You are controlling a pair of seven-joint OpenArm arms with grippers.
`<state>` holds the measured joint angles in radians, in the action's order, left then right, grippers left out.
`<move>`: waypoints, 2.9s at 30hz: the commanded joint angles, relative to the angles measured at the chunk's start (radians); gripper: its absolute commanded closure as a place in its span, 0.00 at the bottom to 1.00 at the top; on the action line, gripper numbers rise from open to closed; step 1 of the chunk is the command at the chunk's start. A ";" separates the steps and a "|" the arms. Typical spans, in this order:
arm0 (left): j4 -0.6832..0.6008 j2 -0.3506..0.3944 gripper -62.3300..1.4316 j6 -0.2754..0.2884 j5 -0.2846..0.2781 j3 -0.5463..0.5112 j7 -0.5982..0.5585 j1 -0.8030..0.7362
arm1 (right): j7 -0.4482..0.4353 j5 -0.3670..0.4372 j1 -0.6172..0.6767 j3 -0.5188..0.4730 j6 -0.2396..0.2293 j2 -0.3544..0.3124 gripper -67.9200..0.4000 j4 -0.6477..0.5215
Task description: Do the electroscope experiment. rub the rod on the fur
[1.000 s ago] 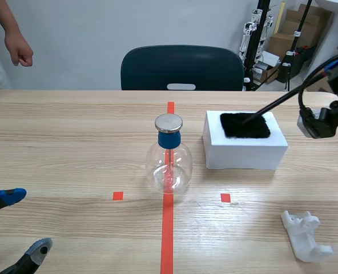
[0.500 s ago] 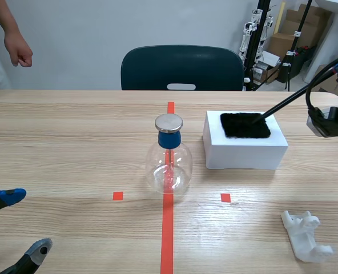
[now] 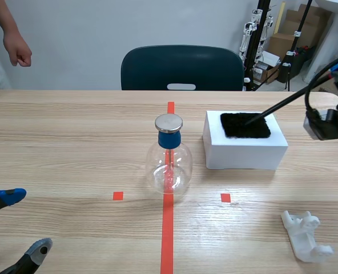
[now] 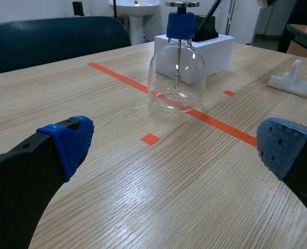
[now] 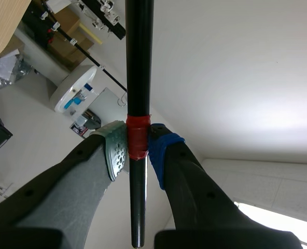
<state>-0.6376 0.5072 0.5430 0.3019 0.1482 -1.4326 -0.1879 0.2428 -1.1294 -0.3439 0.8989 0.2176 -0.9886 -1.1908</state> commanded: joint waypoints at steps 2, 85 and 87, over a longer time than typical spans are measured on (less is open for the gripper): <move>-0.011 0.011 0.00 -0.002 -0.010 -0.010 -0.017 0.003 | -0.028 0.017 0.010 -0.008 0.067 -0.047 0.99 -0.014; -0.011 0.011 0.00 -0.002 -0.010 -0.010 -0.017 0.003 | -0.728 0.395 1.394 -0.950 0.552 0.667 0.99 -0.795; -0.011 0.011 0.00 -0.002 -0.010 -0.010 -0.017 0.003 | -0.728 0.395 1.394 -0.950 0.552 0.667 0.99 -0.795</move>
<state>-0.6376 0.5072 0.5430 0.3019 0.1482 -1.4326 -0.1879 -0.4747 -0.7372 1.0565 -0.0471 0.7189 -0.3214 -1.9804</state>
